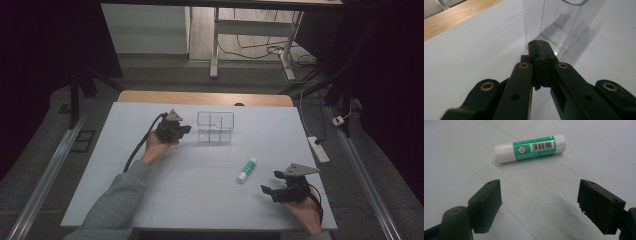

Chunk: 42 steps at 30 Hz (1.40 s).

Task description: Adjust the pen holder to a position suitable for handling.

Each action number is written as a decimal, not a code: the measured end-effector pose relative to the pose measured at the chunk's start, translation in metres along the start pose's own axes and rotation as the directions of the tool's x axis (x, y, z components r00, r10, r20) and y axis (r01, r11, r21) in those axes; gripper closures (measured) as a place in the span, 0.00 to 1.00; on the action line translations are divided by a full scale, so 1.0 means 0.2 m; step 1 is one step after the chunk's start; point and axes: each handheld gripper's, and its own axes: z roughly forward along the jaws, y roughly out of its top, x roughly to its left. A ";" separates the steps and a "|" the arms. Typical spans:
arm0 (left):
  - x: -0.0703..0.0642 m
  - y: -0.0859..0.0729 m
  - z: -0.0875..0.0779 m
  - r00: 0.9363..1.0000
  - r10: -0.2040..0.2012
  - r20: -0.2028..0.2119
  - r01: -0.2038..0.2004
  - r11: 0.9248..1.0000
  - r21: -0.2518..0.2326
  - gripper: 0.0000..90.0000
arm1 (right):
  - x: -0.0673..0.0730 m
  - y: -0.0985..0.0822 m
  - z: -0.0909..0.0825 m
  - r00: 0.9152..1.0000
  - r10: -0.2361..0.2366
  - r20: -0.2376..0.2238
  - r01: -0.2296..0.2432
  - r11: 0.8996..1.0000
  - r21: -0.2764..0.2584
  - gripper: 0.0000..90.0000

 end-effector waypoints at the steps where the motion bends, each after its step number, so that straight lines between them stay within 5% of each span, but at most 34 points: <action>1: -0.01 -0.01 -0.03 1.000 -0.002 0.002 0.002 1.000 -0.005 0.99 | 0.00 0.00 0.00 1.000 -0.001 0.000 0.001 1.000 0.001 0.21; 5: -0.03 -0.06 -0.13 1.000 0.010 0.015 -0.010 1.000 -0.007 0.96 | 0.00 0.00 0.00 1.000 -0.004 -0.003 0.004 1.000 -0.003 0.21; 11: -0.09 -0.12 -0.28 0.999 0.009 0.031 -0.009 1.000 -0.009 0.64 | 0.00 0.00 0.00 1.000 -0.013 -0.004 0.013 1.000 -0.005 0.21; 16: -0.15 -0.22 -0.38 1.000 0.013 0.024 -0.013 1.000 0.004 0.52 | 0.00 0.00 0.00 1.000 -0.022 -0.003 0.022 1.000 -0.005 0.21; 21: -0.19 -0.30 -0.44 1.000 -0.008 0.023 0.007 1.000 0.019 0.47 | 0.00 0.00 0.00 0.999 -0.036 0.008 0.036 0.999 0.005 0.21; 27: -0.24 -0.43 -0.52 1.000 0.016 -0.018 -0.015 0.998 0.062 0.42 | 0.00 0.00 0.00 0.999 -0.034 0.008 0.034 0.999 0.000 0.21; 36: -0.24 -0.60 -0.65 0.999 -0.046 -0.027 0.047 0.997 0.063 0.38 | 0.00 0.00 0.00 0.999 -0.046 0.003 0.046 0.999 0.005 0.21; 42: -0.23 -0.63 -0.66 0.998 -0.052 -0.030 0.053 0.997 0.057 0.36 | 0.01 0.01 0.01 0.998 -0.056 -0.002 0.056 0.998 0.014 0.21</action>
